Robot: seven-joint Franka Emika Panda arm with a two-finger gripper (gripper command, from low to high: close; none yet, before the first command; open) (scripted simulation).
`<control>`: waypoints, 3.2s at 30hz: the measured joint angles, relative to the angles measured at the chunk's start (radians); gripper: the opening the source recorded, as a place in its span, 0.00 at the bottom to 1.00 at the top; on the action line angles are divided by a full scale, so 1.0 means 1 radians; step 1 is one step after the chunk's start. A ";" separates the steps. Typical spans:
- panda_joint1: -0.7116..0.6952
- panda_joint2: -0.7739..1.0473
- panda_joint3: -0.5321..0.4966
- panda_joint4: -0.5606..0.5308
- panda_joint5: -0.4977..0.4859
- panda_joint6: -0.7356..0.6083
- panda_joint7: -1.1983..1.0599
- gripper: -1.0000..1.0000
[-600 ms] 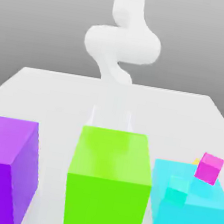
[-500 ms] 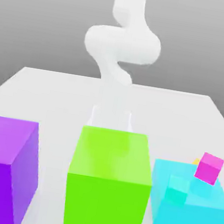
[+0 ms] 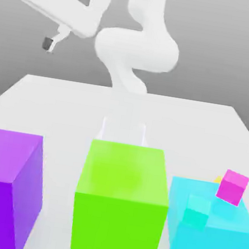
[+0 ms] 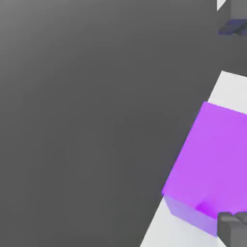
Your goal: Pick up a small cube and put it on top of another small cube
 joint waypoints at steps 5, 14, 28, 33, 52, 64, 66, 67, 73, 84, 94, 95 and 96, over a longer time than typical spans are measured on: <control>-0.023 0.082 -0.095 -0.038 -0.049 0.040 -0.198 0.50; -0.054 0.229 -0.277 -0.114 -0.054 0.136 -0.613 0.50; -0.121 0.467 -0.457 -0.253 0.329 0.335 -1.537 0.50; -0.241 0.545 -0.343 -0.285 0.613 0.386 -1.941 0.50; -0.479 0.765 -0.029 -0.225 0.980 0.531 -2.237 0.00; -0.302 0.536 -0.270 -0.265 0.600 0.381 -1.924 0.00; -0.287 0.525 -0.271 -0.237 0.601 0.367 -1.860 0.00; -0.280 0.520 -0.270 -0.223 0.605 0.360 -1.827 0.00; -0.241 0.462 -0.266 -0.137 0.652 0.304 -1.634 0.00; -0.100 0.229 -0.114 -0.055 0.707 0.152 -1.554 0.00; 0.192 0.057 0.146 -0.077 0.619 0.003 -1.745 0.00; 0.223 0.050 0.170 -0.080 0.613 -0.009 -1.765 0.00; 0.256 0.045 0.194 -0.082 0.607 -0.019 -1.786 0.00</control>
